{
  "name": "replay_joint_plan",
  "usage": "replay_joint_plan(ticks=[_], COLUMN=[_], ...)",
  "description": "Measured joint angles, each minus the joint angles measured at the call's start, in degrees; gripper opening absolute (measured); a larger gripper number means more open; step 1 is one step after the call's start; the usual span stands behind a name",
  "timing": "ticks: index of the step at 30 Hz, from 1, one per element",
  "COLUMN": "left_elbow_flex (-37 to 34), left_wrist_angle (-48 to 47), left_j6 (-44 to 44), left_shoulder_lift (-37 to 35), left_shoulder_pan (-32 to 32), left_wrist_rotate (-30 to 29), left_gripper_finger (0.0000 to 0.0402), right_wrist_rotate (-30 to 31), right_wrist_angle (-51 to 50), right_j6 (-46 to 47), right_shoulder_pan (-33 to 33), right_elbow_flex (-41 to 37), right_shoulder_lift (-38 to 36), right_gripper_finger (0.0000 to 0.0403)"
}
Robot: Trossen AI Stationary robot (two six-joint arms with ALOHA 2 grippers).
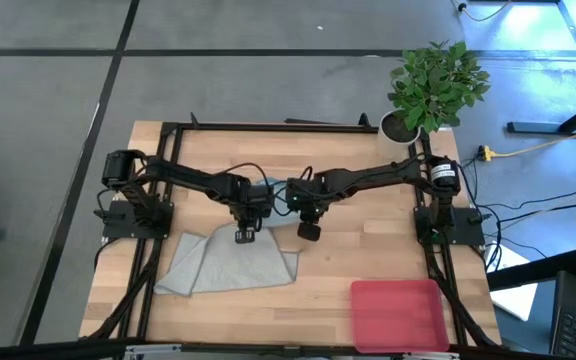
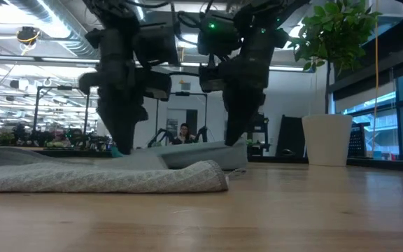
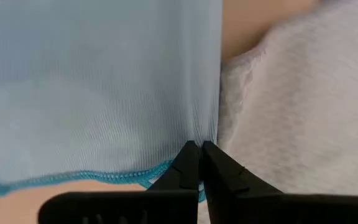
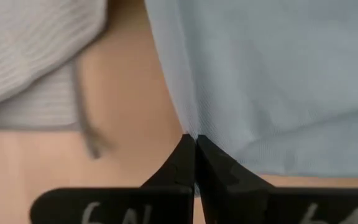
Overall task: Roll microfiber towels into tight, uniform cylinder then place into a basket
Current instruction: Roll blue towel
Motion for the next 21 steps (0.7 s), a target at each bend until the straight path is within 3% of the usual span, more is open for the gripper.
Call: replay_joint_plan(ticks=[4,11,21], left_elbow_flex=[-0.02,-0.13,-0.11], left_wrist_angle=[-0.06,0.57,1.02], left_j6=[2.62,2.76,4.10], left_shoulder_lift=[0.00,-0.39,-0.39], left_shoulder_pan=[-1.98,-1.60,-1.14], left_wrist_rotate=[0.93,-2.75,-2.35], left_gripper_finger=[0.0000,0.0000,0.0000], right_wrist_rotate=[-2.59,7.36,7.59], right_wrist_angle=[0.95,3.02,3.70], right_j6=[-1.04,4.33,4.70], right_shoulder_pan=[0.69,-0.12,-2.92], right_elbow_flex=[0.00,0.00,0.00], right_shoulder_lift=[0.00,0.00,1.05], right_gripper_finger=[0.0005,0.0005,0.0005])
